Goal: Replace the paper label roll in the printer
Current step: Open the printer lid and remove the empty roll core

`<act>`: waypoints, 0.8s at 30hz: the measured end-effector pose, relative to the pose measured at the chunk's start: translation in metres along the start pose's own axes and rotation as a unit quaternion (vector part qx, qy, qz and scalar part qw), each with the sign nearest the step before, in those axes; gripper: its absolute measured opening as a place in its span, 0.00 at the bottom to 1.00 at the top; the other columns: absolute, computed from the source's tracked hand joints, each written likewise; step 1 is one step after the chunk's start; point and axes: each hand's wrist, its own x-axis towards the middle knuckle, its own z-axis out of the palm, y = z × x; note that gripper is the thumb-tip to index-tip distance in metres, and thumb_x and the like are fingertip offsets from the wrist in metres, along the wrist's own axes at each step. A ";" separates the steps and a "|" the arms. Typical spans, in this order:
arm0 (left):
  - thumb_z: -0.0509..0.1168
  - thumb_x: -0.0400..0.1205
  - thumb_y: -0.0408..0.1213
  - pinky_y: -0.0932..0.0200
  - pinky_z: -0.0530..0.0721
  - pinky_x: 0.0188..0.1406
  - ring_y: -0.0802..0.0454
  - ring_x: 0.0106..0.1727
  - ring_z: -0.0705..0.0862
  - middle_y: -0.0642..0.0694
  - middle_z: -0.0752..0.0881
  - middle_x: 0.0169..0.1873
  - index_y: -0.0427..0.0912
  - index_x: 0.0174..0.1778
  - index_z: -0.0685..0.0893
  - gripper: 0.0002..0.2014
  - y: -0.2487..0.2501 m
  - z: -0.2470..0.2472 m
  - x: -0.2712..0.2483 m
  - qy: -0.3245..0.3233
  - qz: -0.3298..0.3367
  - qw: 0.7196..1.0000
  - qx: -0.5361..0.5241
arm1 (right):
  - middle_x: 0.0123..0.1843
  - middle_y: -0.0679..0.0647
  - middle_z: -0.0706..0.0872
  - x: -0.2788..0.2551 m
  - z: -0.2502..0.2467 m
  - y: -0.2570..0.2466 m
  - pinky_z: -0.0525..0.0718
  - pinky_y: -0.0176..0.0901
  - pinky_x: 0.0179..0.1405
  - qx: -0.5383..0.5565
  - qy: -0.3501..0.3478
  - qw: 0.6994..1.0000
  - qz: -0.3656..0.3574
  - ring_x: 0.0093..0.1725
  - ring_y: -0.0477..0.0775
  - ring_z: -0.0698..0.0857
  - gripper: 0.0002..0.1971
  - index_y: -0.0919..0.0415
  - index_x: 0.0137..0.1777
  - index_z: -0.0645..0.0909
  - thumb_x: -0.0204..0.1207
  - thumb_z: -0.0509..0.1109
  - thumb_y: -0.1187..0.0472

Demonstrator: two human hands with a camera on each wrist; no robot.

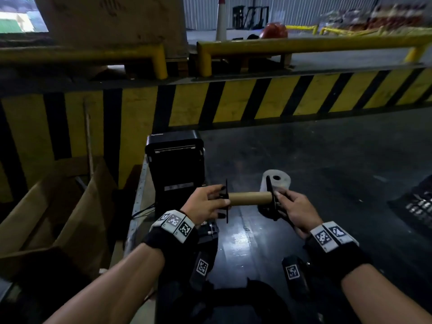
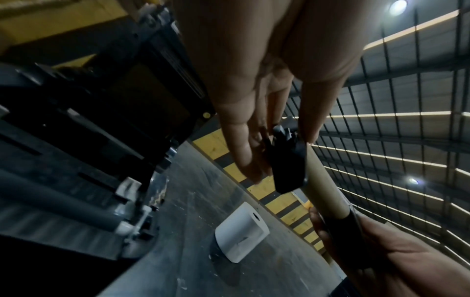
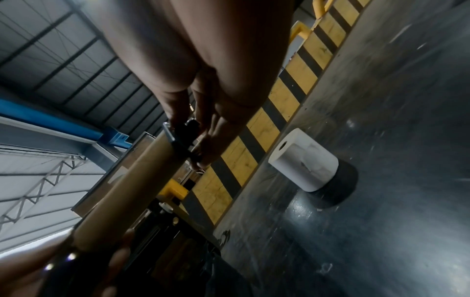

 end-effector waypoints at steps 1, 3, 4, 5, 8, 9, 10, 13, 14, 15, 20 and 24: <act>0.64 0.77 0.19 0.71 0.76 0.15 0.61 0.22 0.85 0.44 0.83 0.44 0.32 0.69 0.73 0.23 0.002 0.008 0.003 0.009 -0.006 1.000 -0.012 | 0.37 0.60 0.83 0.003 -0.009 0.000 0.84 0.32 0.23 -0.001 0.006 1.000 -0.004 0.27 0.47 0.86 0.10 0.70 0.55 0.80 0.80 0.60 0.67; 0.65 0.77 0.20 0.70 0.80 0.20 0.61 0.26 0.86 0.46 0.85 0.42 0.37 0.63 0.78 0.19 0.004 0.023 0.011 0.027 -0.014 0.999 -0.014 | 0.36 0.58 0.84 0.011 -0.031 -0.002 0.85 0.30 0.26 0.004 0.030 0.999 -0.010 0.31 0.48 0.85 0.08 0.67 0.50 0.82 0.80 0.61 0.67; 0.66 0.77 0.21 0.68 0.83 0.25 0.60 0.30 0.87 0.46 0.85 0.41 0.38 0.61 0.79 0.17 0.004 0.029 0.015 0.033 -0.013 0.999 -0.008 | 0.36 0.58 0.84 0.016 -0.043 -0.002 0.85 0.29 0.26 0.012 0.041 0.999 -0.010 0.32 0.48 0.84 0.07 0.65 0.47 0.82 0.79 0.61 0.67; 0.66 0.77 0.22 0.67 0.86 0.29 0.58 0.35 0.87 0.46 0.86 0.41 0.37 0.61 0.80 0.17 0.003 0.037 0.018 0.039 -0.015 0.999 -0.005 | 0.37 0.58 0.84 0.021 -0.056 -0.001 0.85 0.29 0.26 0.016 0.048 0.999 -0.007 0.33 0.48 0.84 0.07 0.64 0.45 0.82 0.79 0.61 0.67; 0.67 0.76 0.21 0.69 0.85 0.28 0.61 0.35 0.86 0.48 0.85 0.38 0.38 0.57 0.82 0.15 -0.007 0.060 0.029 0.058 -0.013 0.998 0.037 | 0.37 0.59 0.83 0.037 -0.092 0.003 0.84 0.29 0.25 0.021 0.056 0.998 0.003 0.32 0.48 0.85 0.08 0.63 0.45 0.82 0.79 0.61 0.67; 0.67 0.75 0.21 0.71 0.84 0.28 0.65 0.32 0.86 0.49 0.86 0.37 0.39 0.54 0.82 0.14 -0.015 0.068 0.032 0.062 -0.007 0.996 0.069 | 0.36 0.59 0.84 0.042 -0.102 0.006 0.84 0.29 0.25 0.022 0.055 0.998 0.003 0.30 0.46 0.85 0.08 0.62 0.43 0.82 0.79 0.62 0.67; 0.69 0.74 0.22 0.70 0.86 0.31 0.68 0.32 0.87 0.50 0.87 0.36 0.40 0.53 0.84 0.14 -0.025 0.075 0.035 0.060 -0.003 0.991 0.119 | 0.35 0.58 0.84 0.046 -0.111 0.010 0.84 0.29 0.26 0.019 0.053 0.998 0.004 0.28 0.44 0.85 0.09 0.60 0.41 0.82 0.79 0.62 0.67; 0.70 0.65 0.38 0.50 0.90 0.50 0.52 0.45 0.91 0.45 0.93 0.43 0.44 0.49 0.88 0.16 -0.064 0.092 0.038 0.022 -0.022 0.963 0.269 | 0.35 0.59 0.84 0.056 -0.130 0.026 0.85 0.30 0.27 0.009 0.048 0.999 0.018 0.26 0.42 0.86 0.10 0.58 0.39 0.82 0.79 0.63 0.66; 0.68 0.64 0.39 0.48 0.89 0.51 0.47 0.46 0.91 0.42 0.93 0.43 0.44 0.48 0.88 0.16 -0.076 0.096 0.038 0.016 -0.038 0.951 0.308 | 0.35 0.59 0.83 0.057 -0.134 0.031 0.85 0.30 0.26 0.010 0.047 0.999 0.026 0.25 0.42 0.86 0.09 0.59 0.39 0.82 0.79 0.63 0.67; 0.68 0.65 0.38 0.50 0.89 0.50 0.45 0.47 0.91 0.41 0.92 0.43 0.42 0.49 0.87 0.16 -0.087 0.101 0.037 0.012 -0.046 0.939 0.341 | 0.35 0.60 0.83 0.059 -0.137 0.037 0.85 0.30 0.25 0.010 0.044 0.998 0.033 0.24 0.42 0.86 0.08 0.61 0.40 0.81 0.79 0.63 0.67; 0.67 0.74 0.35 0.57 0.77 0.41 0.38 0.48 0.87 0.34 0.89 0.44 0.32 0.46 0.85 0.10 -0.118 0.113 0.029 0.020 -0.084 0.897 0.434 | 0.36 0.60 0.82 0.065 -0.137 0.054 0.84 0.28 0.23 -0.002 -0.008 0.998 0.058 0.23 0.40 0.86 0.08 0.61 0.40 0.80 0.78 0.62 0.69; 0.63 0.77 0.33 0.50 0.78 0.58 0.35 0.60 0.82 0.33 0.83 0.57 0.34 0.59 0.82 0.15 -0.137 0.111 0.024 0.024 -0.104 0.855 0.507 | 0.36 0.60 0.81 0.069 -0.131 0.063 0.85 0.28 0.26 0.003 -0.050 0.997 0.063 0.23 0.40 0.85 0.10 0.60 0.39 0.81 0.78 0.62 0.69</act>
